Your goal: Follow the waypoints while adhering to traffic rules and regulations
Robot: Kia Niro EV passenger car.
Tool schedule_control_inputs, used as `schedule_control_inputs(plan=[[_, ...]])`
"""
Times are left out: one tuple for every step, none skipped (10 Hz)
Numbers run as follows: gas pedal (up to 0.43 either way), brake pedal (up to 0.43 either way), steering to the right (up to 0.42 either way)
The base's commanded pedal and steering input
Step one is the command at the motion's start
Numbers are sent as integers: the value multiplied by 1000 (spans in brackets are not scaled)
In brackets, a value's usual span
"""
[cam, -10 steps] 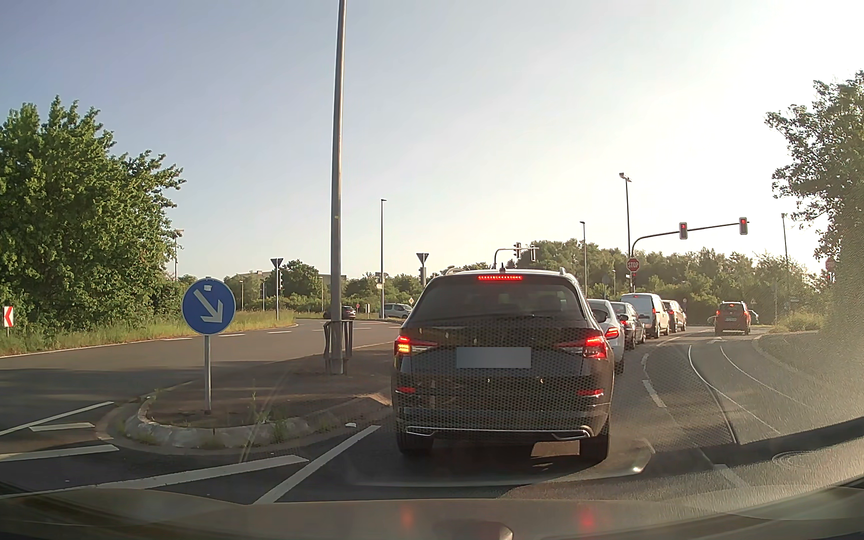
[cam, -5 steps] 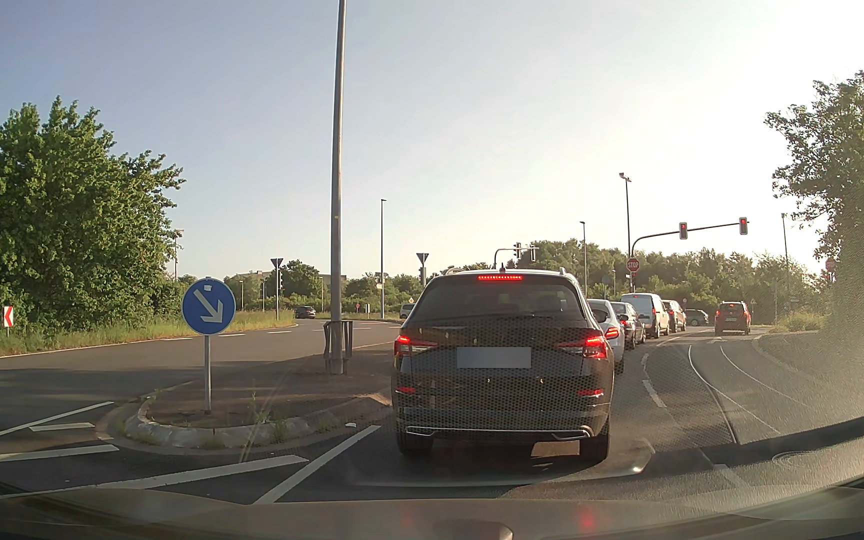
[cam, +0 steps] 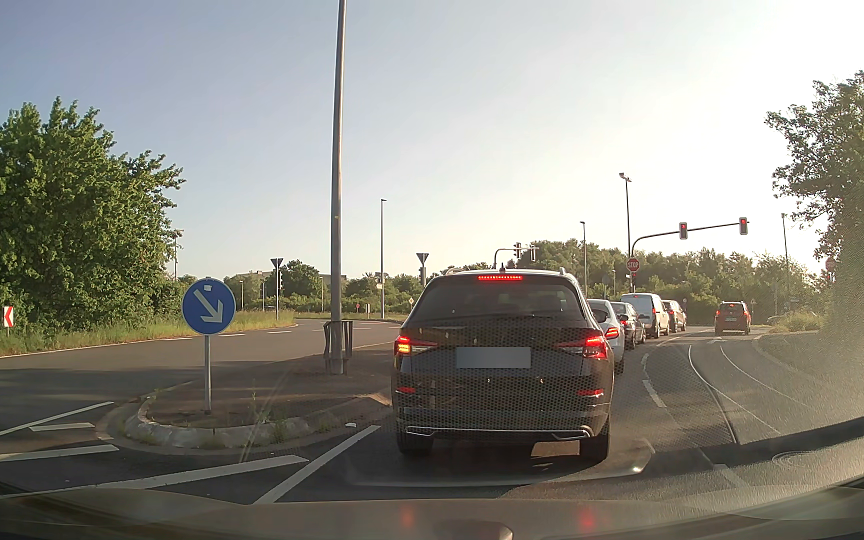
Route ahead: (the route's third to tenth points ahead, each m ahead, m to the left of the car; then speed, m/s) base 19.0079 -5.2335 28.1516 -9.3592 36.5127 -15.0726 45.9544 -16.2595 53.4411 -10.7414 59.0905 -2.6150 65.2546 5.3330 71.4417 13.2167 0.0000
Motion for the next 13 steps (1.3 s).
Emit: schedule_control_inputs(plan=[[0,421,52],[0,415,52],[0,421,52],[0,421,52],[0,421,52],[0,421,52],[0,415,52],[0,421,52],[0,427,52],[0,445,52],[0,451,52],[0,445,52],[0,445,52]])
